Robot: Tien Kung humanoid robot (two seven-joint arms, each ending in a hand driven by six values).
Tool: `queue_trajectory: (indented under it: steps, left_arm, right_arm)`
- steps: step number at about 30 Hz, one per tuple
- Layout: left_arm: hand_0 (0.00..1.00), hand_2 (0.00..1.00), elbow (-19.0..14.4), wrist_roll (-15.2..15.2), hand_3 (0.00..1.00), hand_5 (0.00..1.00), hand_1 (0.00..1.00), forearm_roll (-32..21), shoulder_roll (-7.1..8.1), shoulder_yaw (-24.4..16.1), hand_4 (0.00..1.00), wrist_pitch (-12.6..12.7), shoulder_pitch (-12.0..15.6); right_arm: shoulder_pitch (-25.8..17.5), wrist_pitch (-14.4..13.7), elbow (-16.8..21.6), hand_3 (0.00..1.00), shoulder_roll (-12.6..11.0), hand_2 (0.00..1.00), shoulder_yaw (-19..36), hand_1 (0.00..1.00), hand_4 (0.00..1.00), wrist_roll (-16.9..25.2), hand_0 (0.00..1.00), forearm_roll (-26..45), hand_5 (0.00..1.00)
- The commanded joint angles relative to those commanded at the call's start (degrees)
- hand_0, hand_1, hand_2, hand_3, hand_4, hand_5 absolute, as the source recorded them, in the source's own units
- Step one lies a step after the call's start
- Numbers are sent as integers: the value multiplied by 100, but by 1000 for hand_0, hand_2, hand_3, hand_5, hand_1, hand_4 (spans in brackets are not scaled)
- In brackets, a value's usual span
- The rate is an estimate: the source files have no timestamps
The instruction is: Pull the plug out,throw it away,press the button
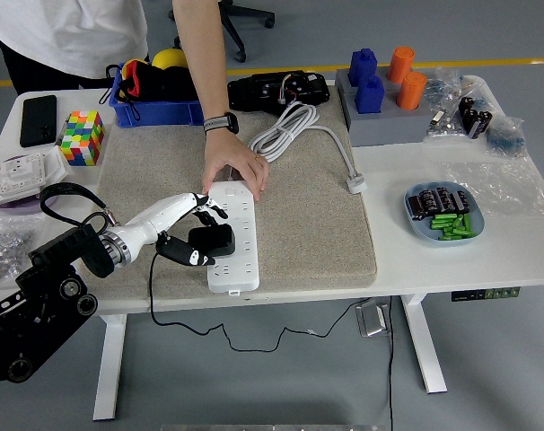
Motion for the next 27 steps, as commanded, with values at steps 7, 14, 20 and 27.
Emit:
queue_trajectory:
  steps: [7,14,20,27]
  left_arm:
    - [691,495,117,-22,595,2,539,-58,-23,16,950,39,-53]
    - [483,339,185,-41,510,2,317,-227,-27,83,698,97,-112]
    - [479,326,241,-43,500,2,309,-297,-17,113,688,71,-109]
    - [469,316,165,-83,491,2,306,-410,0,-6,695,63,-73]
  right_arm:
    - [17,-1,-5,740,-16,734,-20,737,784,-1,774,3,688]
    - [47,1,-1,740,-34,734,-52,738,784,-1,773,15,689]
    - [49,1,-3,740,-43,734,-68,737,784,-2,774,16,690]
    - [50,2,-3,740,-52,734,-87,737,784,-2,774,20,690]
